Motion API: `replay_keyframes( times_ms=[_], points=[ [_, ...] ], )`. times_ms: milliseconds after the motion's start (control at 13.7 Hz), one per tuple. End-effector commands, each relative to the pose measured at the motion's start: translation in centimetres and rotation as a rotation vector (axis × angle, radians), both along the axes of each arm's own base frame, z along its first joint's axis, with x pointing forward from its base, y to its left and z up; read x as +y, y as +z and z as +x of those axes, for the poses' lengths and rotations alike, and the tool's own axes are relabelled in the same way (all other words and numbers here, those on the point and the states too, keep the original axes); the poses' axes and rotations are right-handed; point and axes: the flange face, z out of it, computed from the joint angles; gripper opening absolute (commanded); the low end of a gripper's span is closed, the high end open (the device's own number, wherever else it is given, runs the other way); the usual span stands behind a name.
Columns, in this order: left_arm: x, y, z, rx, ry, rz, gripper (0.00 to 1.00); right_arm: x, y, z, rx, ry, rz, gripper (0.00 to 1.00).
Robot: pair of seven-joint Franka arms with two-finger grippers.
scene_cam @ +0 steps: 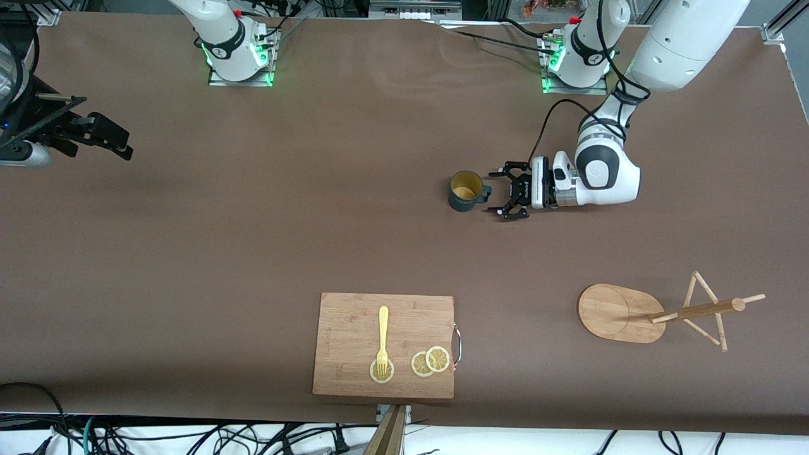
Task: Pass cup and hang on rack
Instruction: 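Grasp the mug handle with the left gripper while the right gripper releases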
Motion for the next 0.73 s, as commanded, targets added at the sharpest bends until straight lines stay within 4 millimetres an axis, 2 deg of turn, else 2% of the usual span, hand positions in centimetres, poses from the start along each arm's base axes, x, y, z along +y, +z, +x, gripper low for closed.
replay_keyframes(
  times_ms=[0, 73, 146, 292, 365, 438, 656],
  points=[
    [-0.5, -0.8, 0.1, -0.066, 0.024, -0.056, 1.00, 0.3, 0.4, 0.1, -0.002, 0.004, 0.003, 1.00],
    [-0.6, -0.8, 0.1, -0.072, 0.021, -0.063, 0.99, 1.0, 0.5, 0.1, -0.005, 0.015, 0.002, 1.00],
    [-0.5, -0.8, 0.1, -0.076, 0.020, -0.064, 0.90, 1.6, 0.5, 0.0, -0.004, 0.027, 0.002, 1.00],
    [-0.6, -0.6, 0.2, -0.080, 0.018, -0.072, 0.42, 1.7, 0.4, 0.0, -0.002, 0.030, 0.003, 1.00],
    [-0.6, -0.5, 0.3, -0.081, 0.018, -0.082, 0.10, 1.3, 0.4, 0.0, -0.002, 0.030, 0.003, 1.00],
    [-0.7, -0.4, 0.4, -0.080, 0.015, -0.095, 0.00, 1.2, 0.4, 0.0, 0.001, 0.027, 0.003, 1.00],
    [-0.8, -0.3, 0.3, -0.075, 0.010, -0.116, 0.00, 1.1, 0.1, -0.3, 0.025, 0.015, 0.001, 1.00]
  ],
)
